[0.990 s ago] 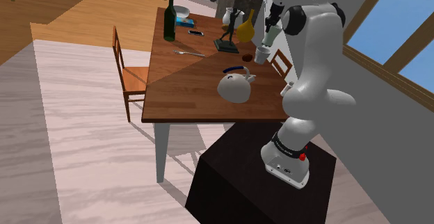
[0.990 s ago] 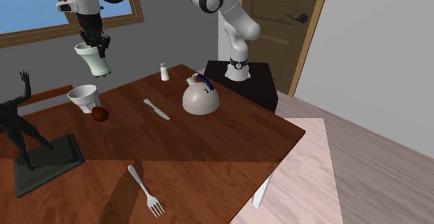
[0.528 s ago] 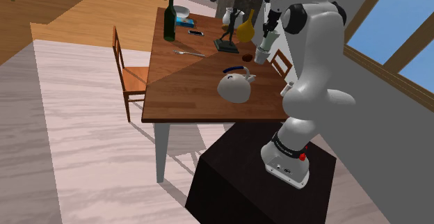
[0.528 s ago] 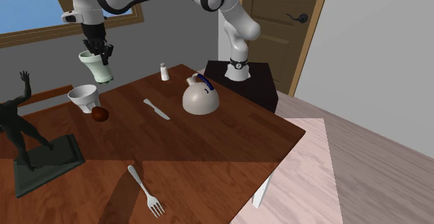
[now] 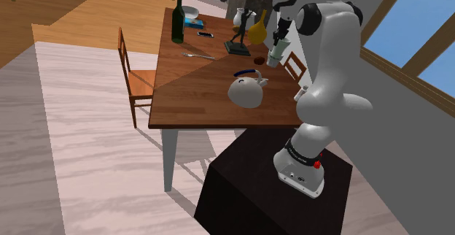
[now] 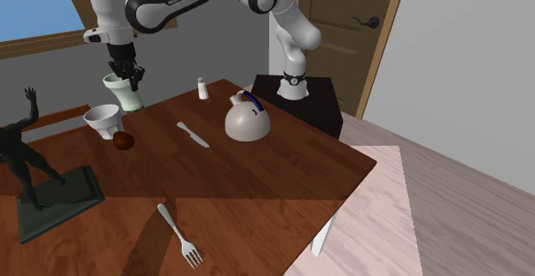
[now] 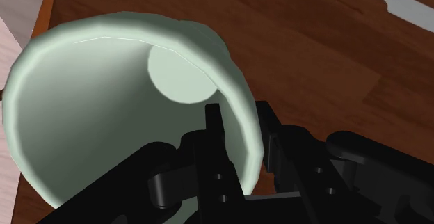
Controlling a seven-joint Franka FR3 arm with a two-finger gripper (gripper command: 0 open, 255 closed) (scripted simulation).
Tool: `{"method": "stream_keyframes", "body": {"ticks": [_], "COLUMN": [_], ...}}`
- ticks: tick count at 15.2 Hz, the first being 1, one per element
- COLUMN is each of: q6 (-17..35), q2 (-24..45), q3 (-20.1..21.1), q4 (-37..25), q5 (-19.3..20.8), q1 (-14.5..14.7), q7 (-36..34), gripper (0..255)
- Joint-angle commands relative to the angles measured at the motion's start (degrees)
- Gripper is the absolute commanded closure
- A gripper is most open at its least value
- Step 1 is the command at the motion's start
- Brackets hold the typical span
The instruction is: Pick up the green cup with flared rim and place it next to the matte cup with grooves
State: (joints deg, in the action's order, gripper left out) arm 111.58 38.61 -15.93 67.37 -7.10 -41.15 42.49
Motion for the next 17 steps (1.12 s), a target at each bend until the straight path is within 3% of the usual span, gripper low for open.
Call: {"method": "stream_keyframes", "body": {"ticks": [1,17], "q6": [1.3,11.4], "q2": [0.32,3.77], "q3": [0.06,0.73], "q4": [0.92,7.68], "q5": [-0.08,-0.95], "q1": [0.06,0.24], "q7": [0.02,0.31], "gripper": [255,255]}}
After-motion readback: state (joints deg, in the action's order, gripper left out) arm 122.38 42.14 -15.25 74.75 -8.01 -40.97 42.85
